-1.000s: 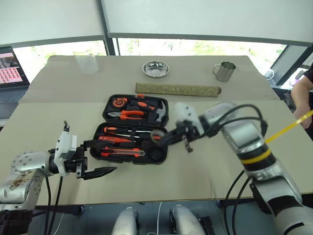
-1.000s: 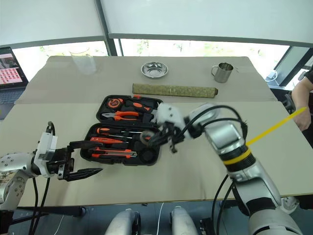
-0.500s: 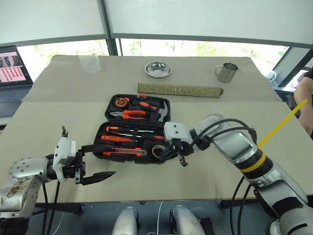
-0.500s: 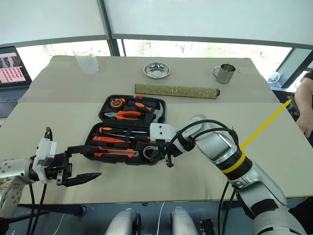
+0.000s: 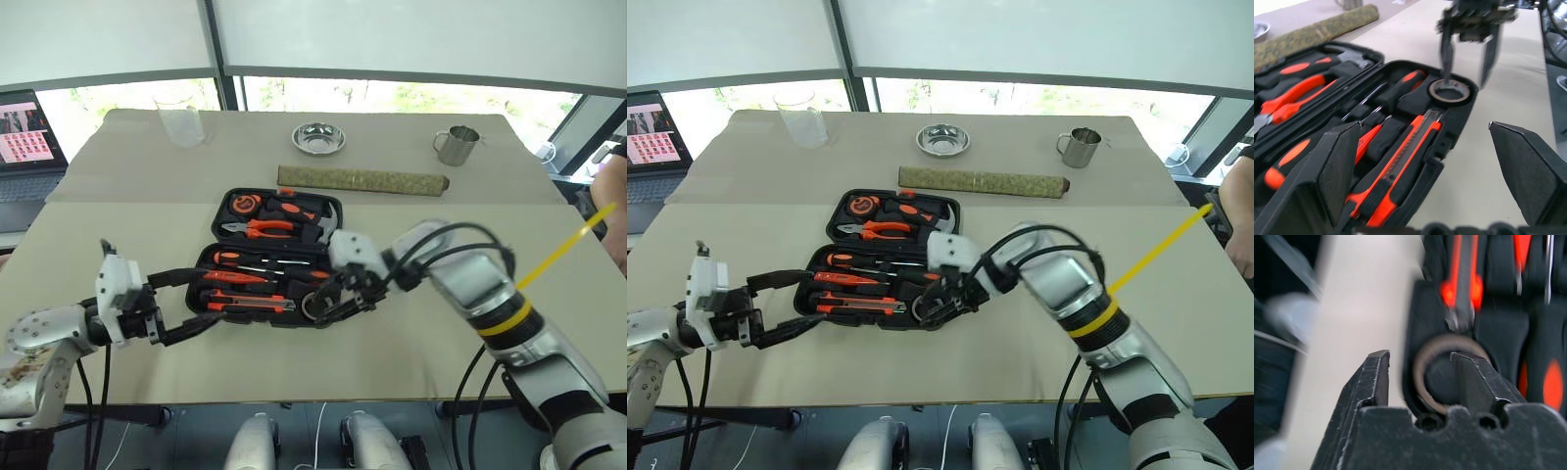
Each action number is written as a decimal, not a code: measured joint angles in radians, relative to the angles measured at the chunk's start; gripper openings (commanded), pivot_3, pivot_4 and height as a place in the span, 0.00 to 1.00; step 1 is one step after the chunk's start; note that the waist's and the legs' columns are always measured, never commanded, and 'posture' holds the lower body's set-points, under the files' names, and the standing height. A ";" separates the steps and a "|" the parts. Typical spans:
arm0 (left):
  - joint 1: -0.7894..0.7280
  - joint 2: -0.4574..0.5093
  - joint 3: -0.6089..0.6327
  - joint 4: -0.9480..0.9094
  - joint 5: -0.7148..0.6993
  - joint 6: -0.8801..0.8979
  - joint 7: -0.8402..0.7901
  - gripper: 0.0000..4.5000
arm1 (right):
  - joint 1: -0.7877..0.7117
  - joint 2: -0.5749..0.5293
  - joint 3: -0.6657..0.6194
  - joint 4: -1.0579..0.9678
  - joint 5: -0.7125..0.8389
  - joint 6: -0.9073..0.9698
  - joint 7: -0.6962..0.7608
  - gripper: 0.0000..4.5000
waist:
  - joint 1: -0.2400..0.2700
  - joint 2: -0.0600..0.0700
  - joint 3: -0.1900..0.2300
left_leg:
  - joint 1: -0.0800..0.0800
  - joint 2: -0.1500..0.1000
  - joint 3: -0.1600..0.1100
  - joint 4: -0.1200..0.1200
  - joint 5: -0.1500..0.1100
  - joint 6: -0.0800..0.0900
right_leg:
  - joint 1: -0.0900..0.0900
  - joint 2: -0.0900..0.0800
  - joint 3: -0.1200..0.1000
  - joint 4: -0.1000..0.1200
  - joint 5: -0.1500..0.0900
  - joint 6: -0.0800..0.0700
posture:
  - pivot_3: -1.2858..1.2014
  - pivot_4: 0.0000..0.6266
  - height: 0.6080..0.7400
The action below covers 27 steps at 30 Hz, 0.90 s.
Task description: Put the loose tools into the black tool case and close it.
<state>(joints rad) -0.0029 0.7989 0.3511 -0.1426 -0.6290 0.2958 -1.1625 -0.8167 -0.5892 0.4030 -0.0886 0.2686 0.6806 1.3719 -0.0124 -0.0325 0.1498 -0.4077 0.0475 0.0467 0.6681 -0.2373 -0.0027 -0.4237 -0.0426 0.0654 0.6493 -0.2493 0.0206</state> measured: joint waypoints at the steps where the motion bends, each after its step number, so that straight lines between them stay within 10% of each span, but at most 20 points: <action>1: -0.016 0.000 0.011 0.016 -0.001 0.019 0.024 0.74 | 0.002 -0.005 -0.032 0.005 0.016 -0.002 -0.002 0.39 | 0.000 0.000 0.000 | 0.001 0.000 0.000 0.000 0.000 0.000 | 0.000 0.000 0.000 0.000 0.000 0.000 | 0.52 0.24 1.00; 7: -0.248 -0.034 0.022 0.278 0.132 0.018 0.309 0.25 | 0.131 0.028 -0.143 0.220 -0.104 -0.299 -0.252 0.00 | 0.000 -0.003 -0.001 | 0.001 -0.001 -0.001 0.000 0.000 0.000 | 0.001 0.000 -0.001 0.000 0.001 0.000 | 0.52 0.24 1.00; 10: -0.334 -0.074 -0.024 0.389 0.211 0.010 0.403 0.03 | 0.152 0.084 -0.145 0.338 -0.192 -0.419 -0.404 0.00 | -0.003 -0.003 -0.001 | -0.001 -0.002 0.000 0.000 0.000 -0.001 | -0.001 0.000 0.000 0.001 0.001 0.000 | 0.52 0.24 1.00; 27: -0.496 -0.177 -0.241 0.583 0.342 0.046 0.272 0.01 | 0.166 0.166 -0.149 0.447 -0.287 -0.534 -0.517 0.00 | 0.010 -0.004 -0.001 | -0.005 -0.003 -0.001 0.000 0.000 -0.001 | -0.001 -0.002 0.000 0.000 0.003 0.003 | 0.52 0.24 1.00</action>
<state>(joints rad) -0.4989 0.6223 0.1100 0.4408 -0.2865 0.3419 -0.8909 -0.6512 -0.4230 0.2537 0.3583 -0.0188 0.1465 0.8551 -0.0025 -0.0361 0.1489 -0.4131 0.0445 0.0459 0.6684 -0.2369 -0.0034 -0.4247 -0.0447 0.0653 0.6492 -0.2467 0.0232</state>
